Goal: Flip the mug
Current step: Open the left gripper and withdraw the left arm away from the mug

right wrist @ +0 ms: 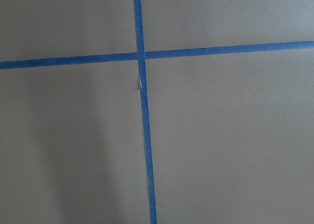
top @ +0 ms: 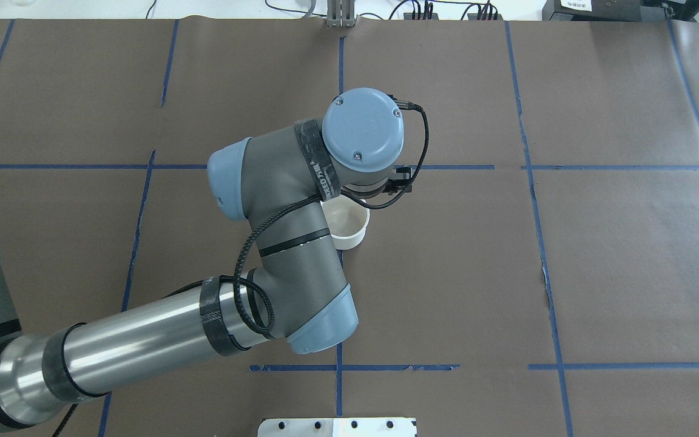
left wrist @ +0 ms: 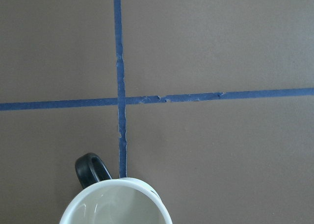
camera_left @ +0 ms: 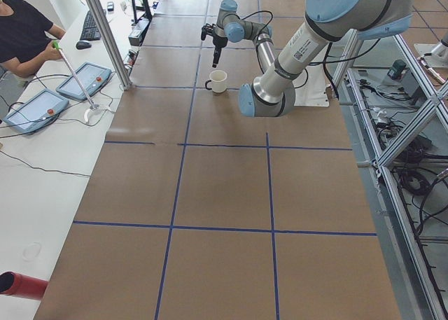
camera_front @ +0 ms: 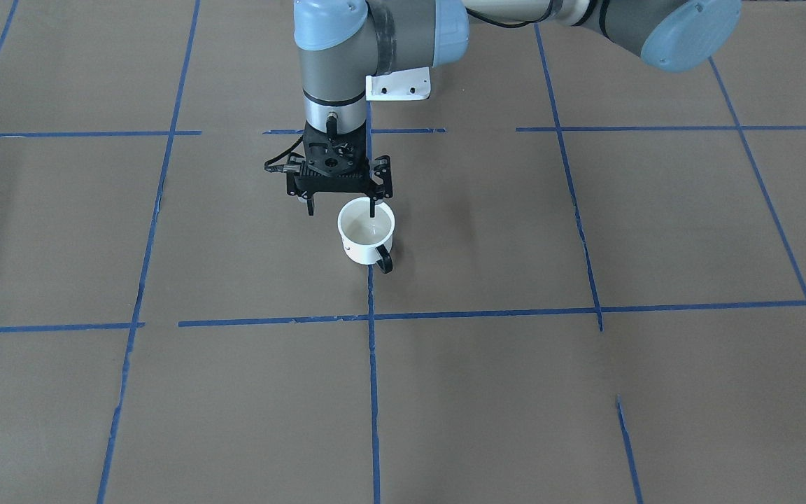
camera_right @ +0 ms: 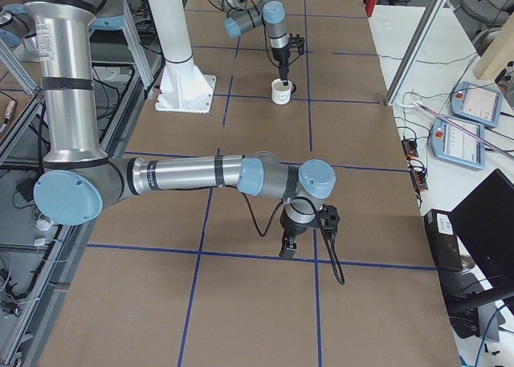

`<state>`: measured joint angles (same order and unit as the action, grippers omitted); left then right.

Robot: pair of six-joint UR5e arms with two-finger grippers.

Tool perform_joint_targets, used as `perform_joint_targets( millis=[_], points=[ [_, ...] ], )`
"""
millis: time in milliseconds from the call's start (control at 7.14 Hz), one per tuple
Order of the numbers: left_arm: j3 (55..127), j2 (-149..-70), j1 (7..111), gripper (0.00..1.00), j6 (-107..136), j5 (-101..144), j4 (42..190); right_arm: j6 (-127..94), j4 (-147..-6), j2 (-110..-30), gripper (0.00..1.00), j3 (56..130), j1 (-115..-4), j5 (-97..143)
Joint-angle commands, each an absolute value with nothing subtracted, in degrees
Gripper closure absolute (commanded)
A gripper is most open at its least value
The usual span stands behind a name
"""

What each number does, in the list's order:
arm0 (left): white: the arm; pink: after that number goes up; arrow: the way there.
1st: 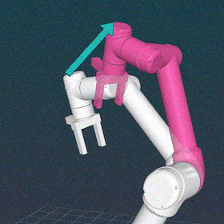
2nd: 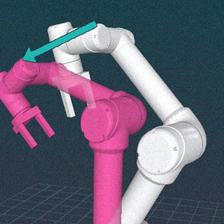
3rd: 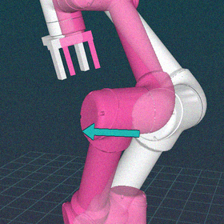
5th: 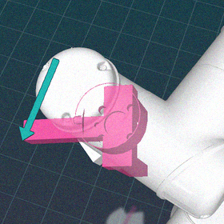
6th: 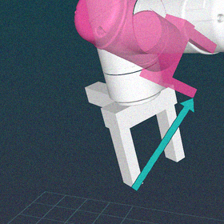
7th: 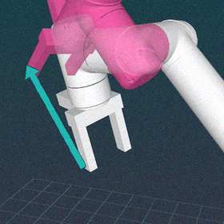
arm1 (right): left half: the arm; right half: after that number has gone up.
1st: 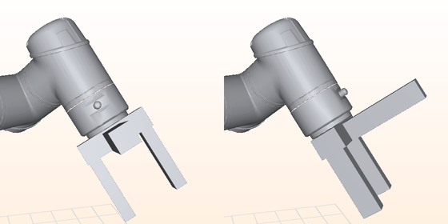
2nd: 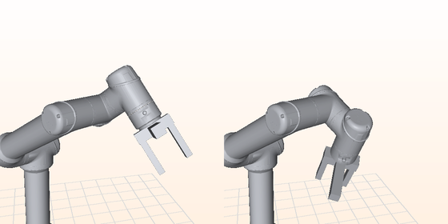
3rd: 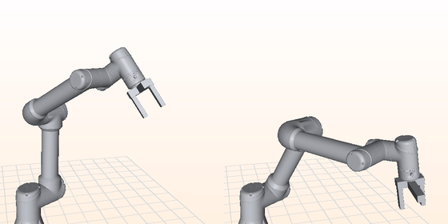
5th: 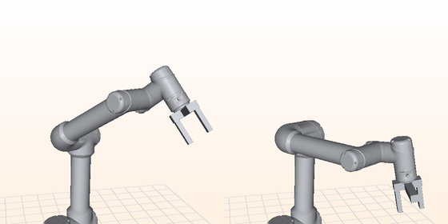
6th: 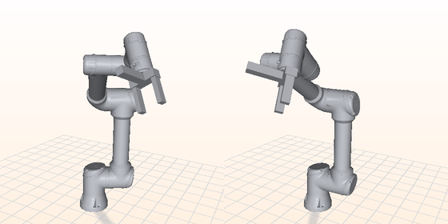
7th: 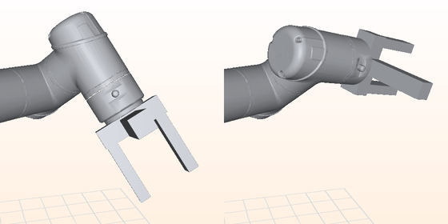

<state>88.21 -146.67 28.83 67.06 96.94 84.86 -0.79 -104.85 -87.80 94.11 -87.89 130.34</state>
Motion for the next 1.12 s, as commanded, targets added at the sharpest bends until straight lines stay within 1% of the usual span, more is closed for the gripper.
perform_joint_targets(
  millis=[0, 280, 420, 700, 980],
  points=[
    [96.90, -140.75, 32.93, 0.00, 58.22, 99.83, 82.80, -0.79, -104.85, -87.80, 0.00, 94.04, -87.89, 130.34],
    [103.94, -133.11, 37.24, 0.00, 49.78, 101.59, 83.32, -0.79, -104.85, -87.80, 0.00, 94.04, -87.89, 130.34],
    [105.63, -129.50, 38.74, 0.00, 47.66, 102.12, 84.80, -0.79, -104.85, -87.80, 0.00, 94.04, -87.89, 130.34],
    [105.21, -124.39, 41.73, 0.00, 45.98, 102.22, 89.54, -0.79, -104.85, -87.80, 0.00, 94.04, -87.89, 130.34],
    [103.72, -115.71, 47.44, 0.00, 44.91, 104.13, 97.88, -0.79, -104.85, -87.80, 0.00, 94.04, -87.89, 130.34]
  ],
)
